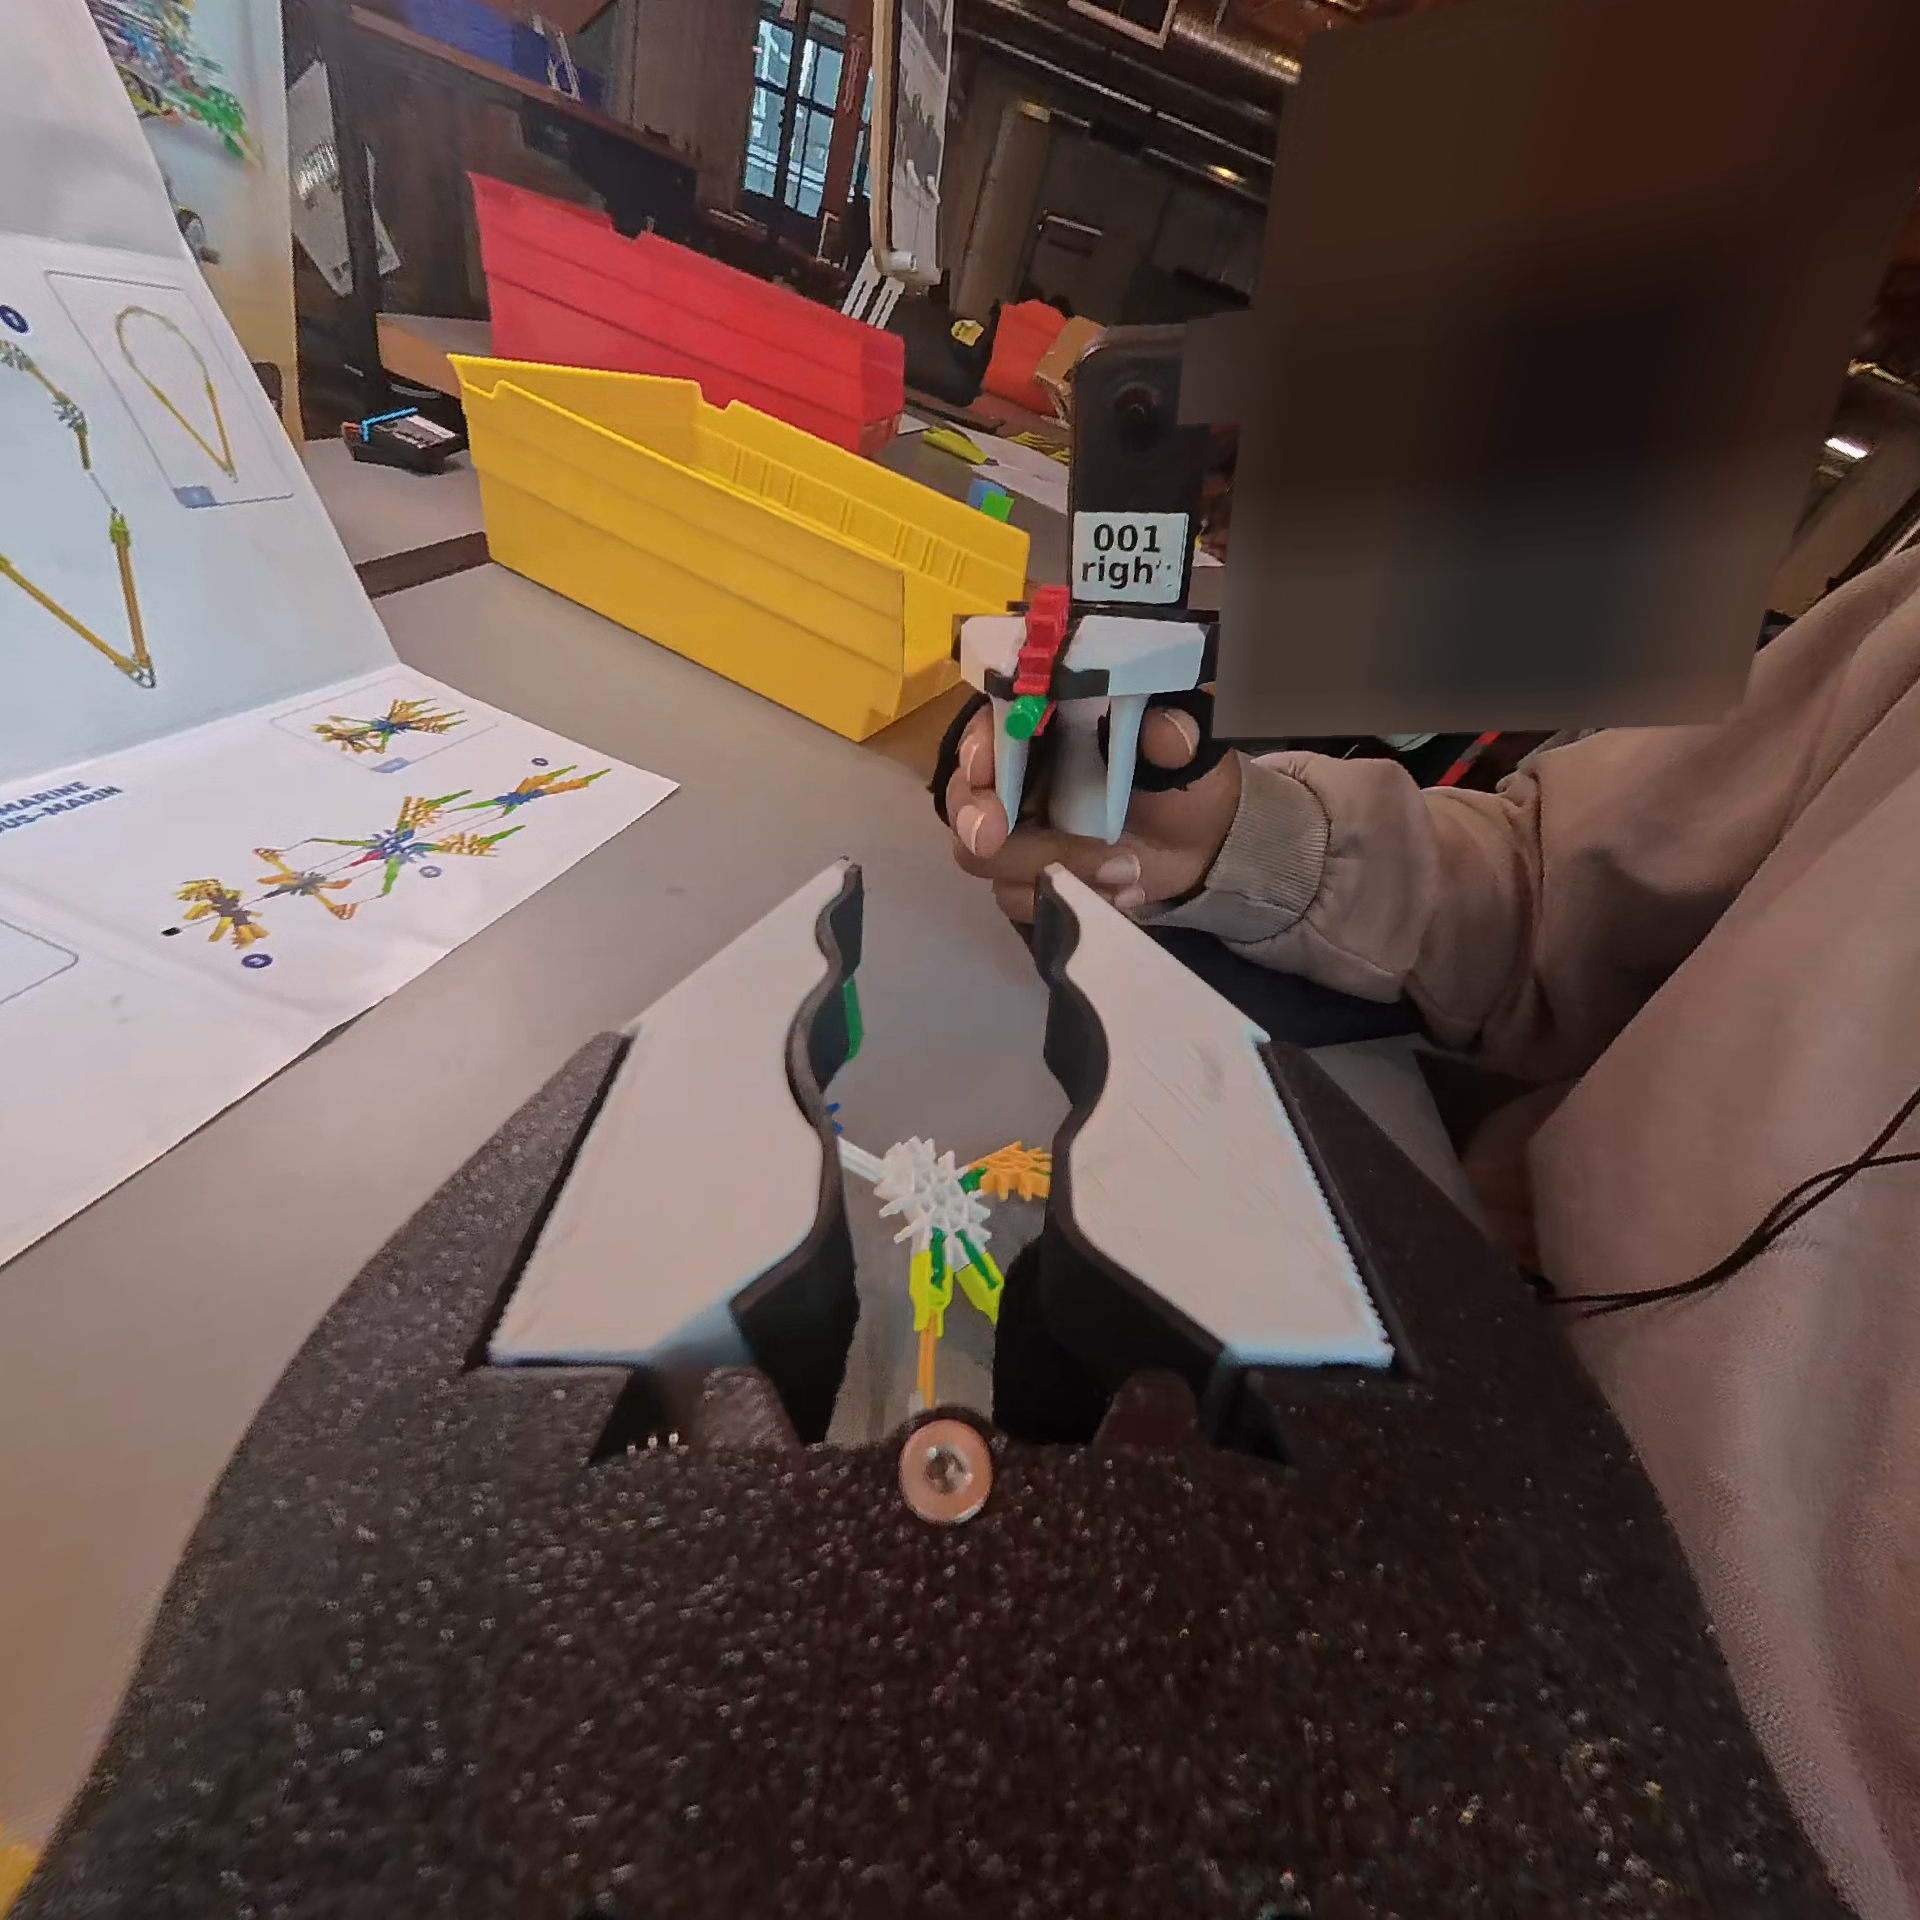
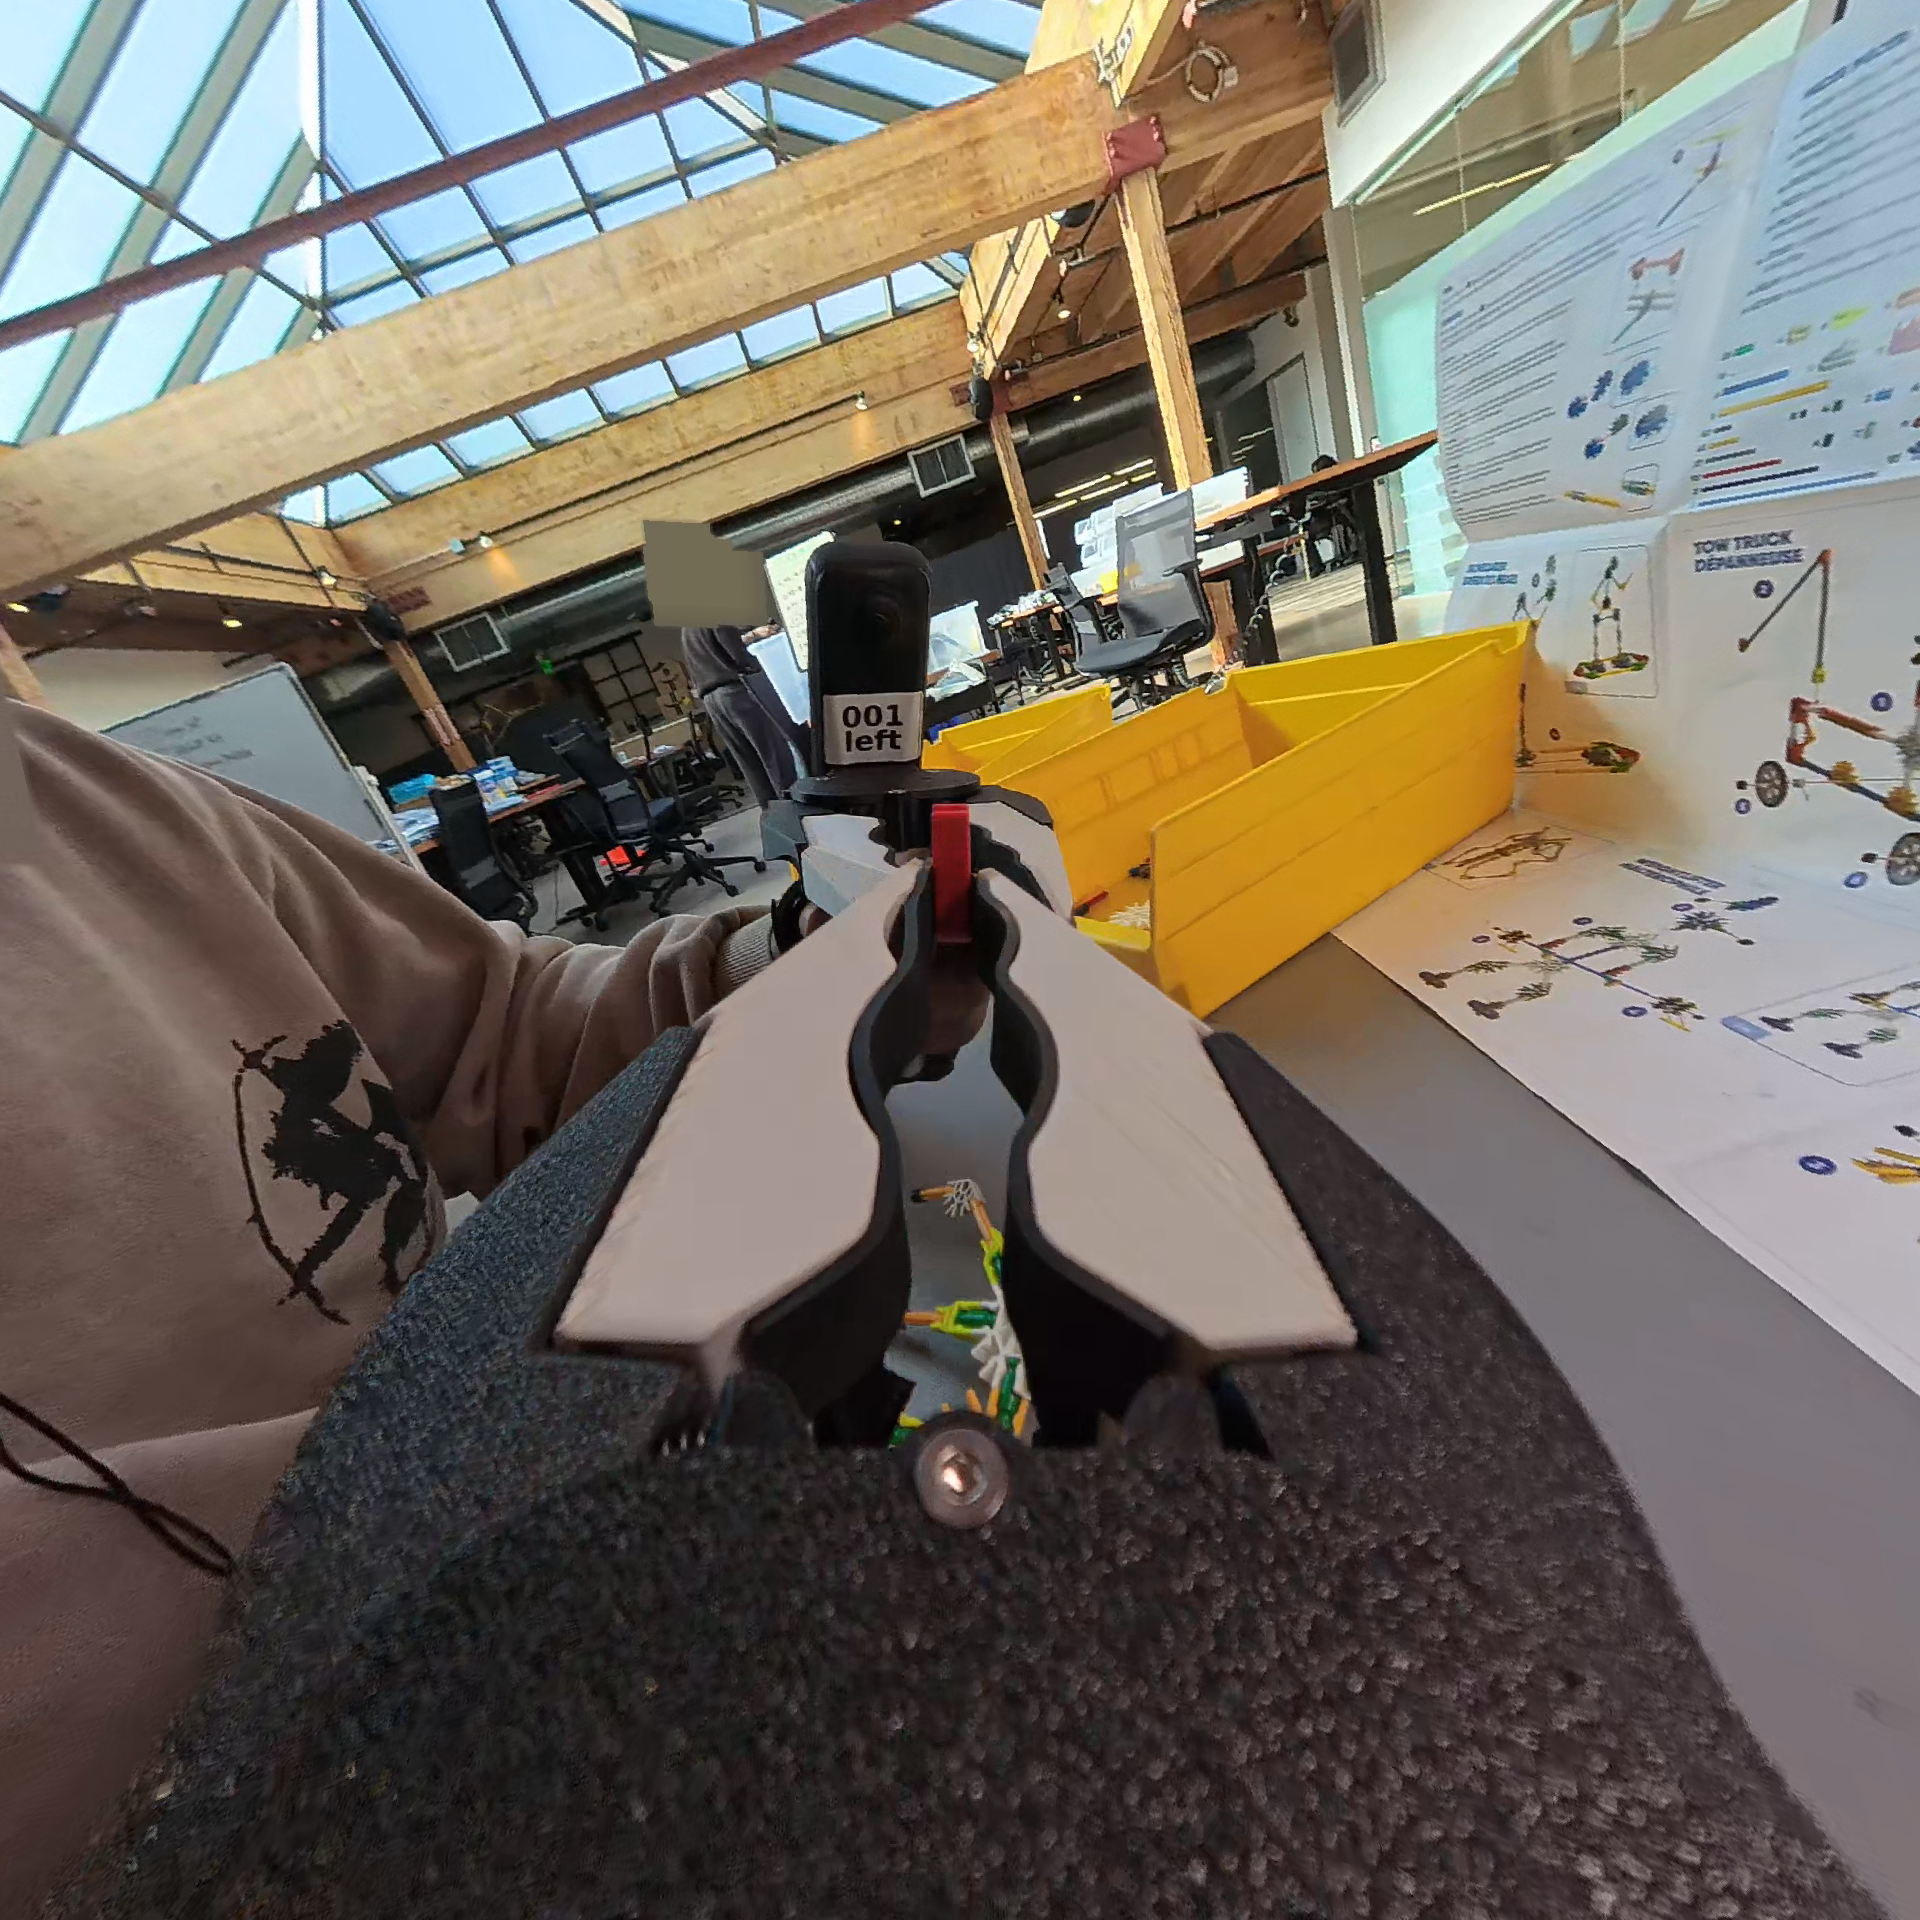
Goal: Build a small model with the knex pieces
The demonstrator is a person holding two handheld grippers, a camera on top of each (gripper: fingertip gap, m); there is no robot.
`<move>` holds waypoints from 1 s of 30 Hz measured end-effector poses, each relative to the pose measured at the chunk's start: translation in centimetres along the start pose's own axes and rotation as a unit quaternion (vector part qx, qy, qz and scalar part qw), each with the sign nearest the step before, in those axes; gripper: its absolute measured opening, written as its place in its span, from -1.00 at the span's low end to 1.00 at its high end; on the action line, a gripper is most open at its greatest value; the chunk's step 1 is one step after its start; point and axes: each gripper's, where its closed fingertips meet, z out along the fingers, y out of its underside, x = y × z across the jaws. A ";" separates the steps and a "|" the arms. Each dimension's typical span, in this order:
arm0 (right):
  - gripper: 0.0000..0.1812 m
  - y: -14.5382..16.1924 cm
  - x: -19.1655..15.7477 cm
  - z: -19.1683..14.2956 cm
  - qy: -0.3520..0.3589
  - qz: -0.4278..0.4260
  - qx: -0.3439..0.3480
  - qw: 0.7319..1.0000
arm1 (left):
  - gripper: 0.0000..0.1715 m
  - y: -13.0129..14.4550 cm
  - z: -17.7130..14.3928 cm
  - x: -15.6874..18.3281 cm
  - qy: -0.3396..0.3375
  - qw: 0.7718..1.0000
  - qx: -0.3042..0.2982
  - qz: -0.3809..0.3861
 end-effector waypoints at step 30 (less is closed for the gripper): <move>-0.95 3.3 -1.6 0.1 -0.048 -0.049 -0.117 0.991 | -0.89 0.4 1.3 3.0 0.075 0.997 0.009 -0.031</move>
